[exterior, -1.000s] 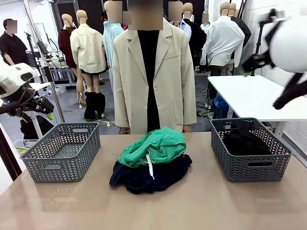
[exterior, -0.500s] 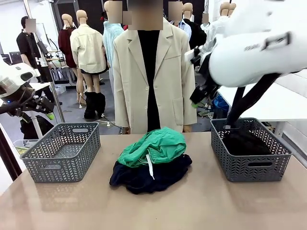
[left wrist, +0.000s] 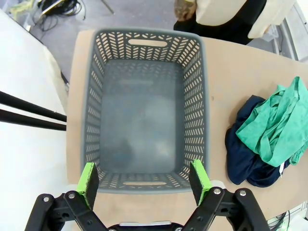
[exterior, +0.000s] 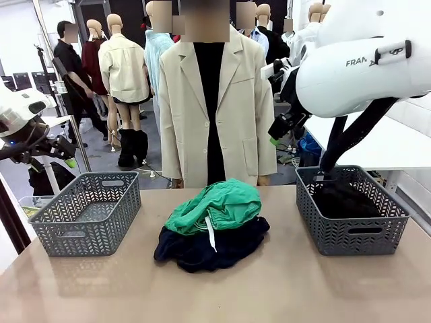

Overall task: Sort the tops and bottoms.
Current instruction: Lift clothes from the center of the table with your right hand.

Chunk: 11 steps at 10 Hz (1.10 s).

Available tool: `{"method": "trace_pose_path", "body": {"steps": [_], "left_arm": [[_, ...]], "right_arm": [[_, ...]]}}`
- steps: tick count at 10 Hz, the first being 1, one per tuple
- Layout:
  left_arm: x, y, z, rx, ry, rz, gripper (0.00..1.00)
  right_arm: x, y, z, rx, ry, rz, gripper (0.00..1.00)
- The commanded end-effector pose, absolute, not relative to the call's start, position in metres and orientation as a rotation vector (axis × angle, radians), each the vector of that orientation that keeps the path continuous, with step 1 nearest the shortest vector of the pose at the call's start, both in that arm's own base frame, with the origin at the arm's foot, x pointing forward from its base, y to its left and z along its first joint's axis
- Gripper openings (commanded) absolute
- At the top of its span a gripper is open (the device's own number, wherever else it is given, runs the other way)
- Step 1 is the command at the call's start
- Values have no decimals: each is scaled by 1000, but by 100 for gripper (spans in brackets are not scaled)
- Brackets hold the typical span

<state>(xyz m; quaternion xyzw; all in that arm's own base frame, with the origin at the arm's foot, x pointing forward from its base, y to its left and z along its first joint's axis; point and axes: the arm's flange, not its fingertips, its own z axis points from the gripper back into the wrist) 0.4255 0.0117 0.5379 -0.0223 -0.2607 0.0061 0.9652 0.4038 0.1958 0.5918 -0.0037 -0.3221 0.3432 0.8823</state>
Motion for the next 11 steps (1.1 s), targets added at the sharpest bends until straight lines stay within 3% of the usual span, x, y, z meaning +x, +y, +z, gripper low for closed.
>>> {"method": "trace_pose_path", "body": {"steps": [1, 7, 11], "left_arm": [[425, 10, 540, -28, -519, 25, 97], [425, 10, 540, -28, -519, 25, 97], [425, 10, 540, -28, -519, 25, 97]], "right_arm": [[406, 198, 588, -7, -663, 717, 100], [491, 291, 458, 111, -159, 1054, 100], [494, 310, 406, 108, -178, 1142, 100]]}}
